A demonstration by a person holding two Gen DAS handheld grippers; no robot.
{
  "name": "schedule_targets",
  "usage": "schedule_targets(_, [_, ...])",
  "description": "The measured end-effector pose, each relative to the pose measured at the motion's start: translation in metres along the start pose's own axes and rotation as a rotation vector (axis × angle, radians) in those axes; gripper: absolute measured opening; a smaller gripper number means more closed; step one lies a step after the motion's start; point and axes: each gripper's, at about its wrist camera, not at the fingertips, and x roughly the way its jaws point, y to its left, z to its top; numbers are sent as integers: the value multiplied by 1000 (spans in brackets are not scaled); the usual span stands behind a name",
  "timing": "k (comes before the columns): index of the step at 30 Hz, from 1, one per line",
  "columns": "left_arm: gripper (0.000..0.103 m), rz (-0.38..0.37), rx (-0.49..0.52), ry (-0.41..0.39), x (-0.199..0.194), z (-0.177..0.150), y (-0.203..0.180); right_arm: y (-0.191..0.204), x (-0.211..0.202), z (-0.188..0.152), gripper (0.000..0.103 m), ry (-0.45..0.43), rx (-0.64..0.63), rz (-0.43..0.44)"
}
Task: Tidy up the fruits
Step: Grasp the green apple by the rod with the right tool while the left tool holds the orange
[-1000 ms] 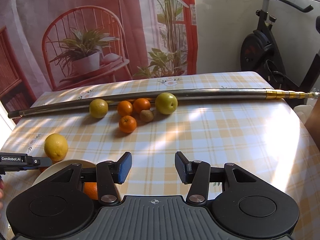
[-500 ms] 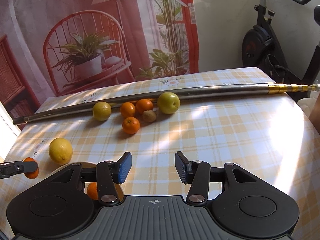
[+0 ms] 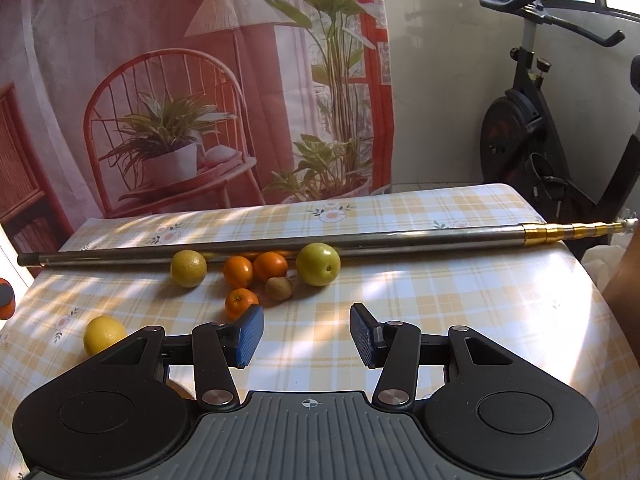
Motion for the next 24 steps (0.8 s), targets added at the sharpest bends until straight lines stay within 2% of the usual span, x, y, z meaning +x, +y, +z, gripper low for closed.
schedule_targets(5, [38, 6, -71, 25, -1, 1, 9, 11, 6, 6, 45, -2, -90, -3])
schedule_targets(9, [38, 53, -60, 50, 7, -2, 9, 17, 18, 7, 45, 20, -113, 26])
schedule_targets(12, [38, 54, -80, 60, 8, -1, 13, 18, 28, 8, 45, 27, -121, 38])
schedule_targets(15, [38, 62, -95, 69, 10, -1, 16, 13, 39, 13, 45, -6, -123, 23])
schedule_targets(18, [38, 95, -87, 78, 15, -1, 12, 7, 55, 13, 45, -69, -158, -24])
schedule_targets(24, [38, 110, -65, 111, 28, 1, 5, -12, 104, 10, 42, -47, -125, -21])
